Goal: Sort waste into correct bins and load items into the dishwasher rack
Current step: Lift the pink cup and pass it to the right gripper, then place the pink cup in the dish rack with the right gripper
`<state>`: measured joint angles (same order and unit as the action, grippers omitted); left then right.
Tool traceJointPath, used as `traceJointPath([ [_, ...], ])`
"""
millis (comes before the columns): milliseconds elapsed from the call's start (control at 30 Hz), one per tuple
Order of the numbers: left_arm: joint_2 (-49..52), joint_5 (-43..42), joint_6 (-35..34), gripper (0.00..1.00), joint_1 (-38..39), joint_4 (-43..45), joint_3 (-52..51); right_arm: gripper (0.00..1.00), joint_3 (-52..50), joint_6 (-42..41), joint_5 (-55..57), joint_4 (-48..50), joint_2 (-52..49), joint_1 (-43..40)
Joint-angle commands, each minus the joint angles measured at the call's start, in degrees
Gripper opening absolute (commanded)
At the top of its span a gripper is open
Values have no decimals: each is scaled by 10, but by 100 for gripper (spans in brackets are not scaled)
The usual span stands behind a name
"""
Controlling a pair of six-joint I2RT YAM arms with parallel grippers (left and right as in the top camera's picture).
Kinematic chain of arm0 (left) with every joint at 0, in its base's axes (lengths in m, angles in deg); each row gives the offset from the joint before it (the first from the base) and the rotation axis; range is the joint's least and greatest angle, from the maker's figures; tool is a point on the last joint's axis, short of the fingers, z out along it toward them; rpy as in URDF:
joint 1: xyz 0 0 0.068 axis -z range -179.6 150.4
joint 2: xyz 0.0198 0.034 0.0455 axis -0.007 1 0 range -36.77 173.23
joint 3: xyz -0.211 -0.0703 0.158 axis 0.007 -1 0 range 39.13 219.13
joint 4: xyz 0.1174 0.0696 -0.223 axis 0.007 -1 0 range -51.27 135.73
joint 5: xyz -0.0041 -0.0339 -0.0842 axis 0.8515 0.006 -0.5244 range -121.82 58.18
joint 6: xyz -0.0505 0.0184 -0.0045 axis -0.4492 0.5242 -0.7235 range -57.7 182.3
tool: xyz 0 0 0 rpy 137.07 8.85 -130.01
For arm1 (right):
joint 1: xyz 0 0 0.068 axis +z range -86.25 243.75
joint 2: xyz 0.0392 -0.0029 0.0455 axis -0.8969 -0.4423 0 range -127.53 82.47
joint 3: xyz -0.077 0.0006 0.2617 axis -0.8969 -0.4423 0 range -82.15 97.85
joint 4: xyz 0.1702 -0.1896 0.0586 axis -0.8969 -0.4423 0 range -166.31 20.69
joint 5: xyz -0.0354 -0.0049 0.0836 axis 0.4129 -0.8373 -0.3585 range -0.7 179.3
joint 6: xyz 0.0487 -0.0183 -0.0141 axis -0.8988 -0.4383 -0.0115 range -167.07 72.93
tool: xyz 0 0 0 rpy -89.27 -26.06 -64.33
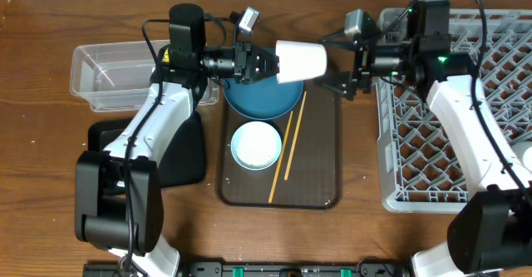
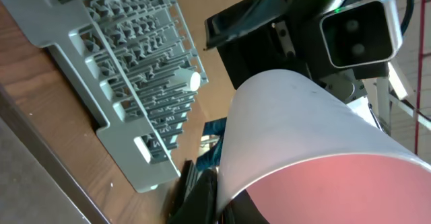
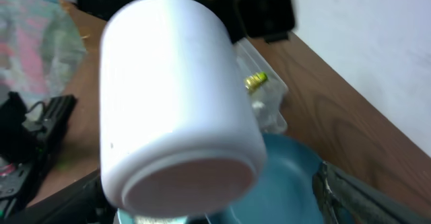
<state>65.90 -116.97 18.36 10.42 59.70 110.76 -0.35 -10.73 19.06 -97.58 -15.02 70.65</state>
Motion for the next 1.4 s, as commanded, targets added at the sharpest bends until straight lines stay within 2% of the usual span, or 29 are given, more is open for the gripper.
traceJointPath([
  [0,3,-28,-3,6,4,3,5,88,0,11,-49,8,-3,6],
  [233,3,-27,-3,7,4,3,5,72,0,10,-67,17,-3,6],
  [367,3,-23,-3,7,4,3,5,68,0,10,-76,17,-3,7],
  [500,3,-23,-3,8,4,3,5,51,0,10,-76,16,-3,7],
  [600,3,-22,-3,17,4,3,5,51,0,0,-76,16,-3,7],
  [667,3,-23,4,29,4,3,5,50,0,-20,-62,15,-3,7],
  [733,3,-22,6,36,4,3,5,45,0,-57,-28,15,-3,7],
  [800,3,-23,6,41,4,3,5,33,0,-108,30,10,-3,7],
  [833,3,-22,6,44,4,3,5,31,0,-127,61,5,-3,7],
  [1033,3,7,15,49,-9,2,5,21,1,-181,229,-52,2,-13],
  [1167,3,26,24,52,-23,-2,5,15,2,-203,239,-78,24,-52],
  [1367,3,68,35,53,-43,-6,5,13,2,-244,240,-92,77,-148],
])
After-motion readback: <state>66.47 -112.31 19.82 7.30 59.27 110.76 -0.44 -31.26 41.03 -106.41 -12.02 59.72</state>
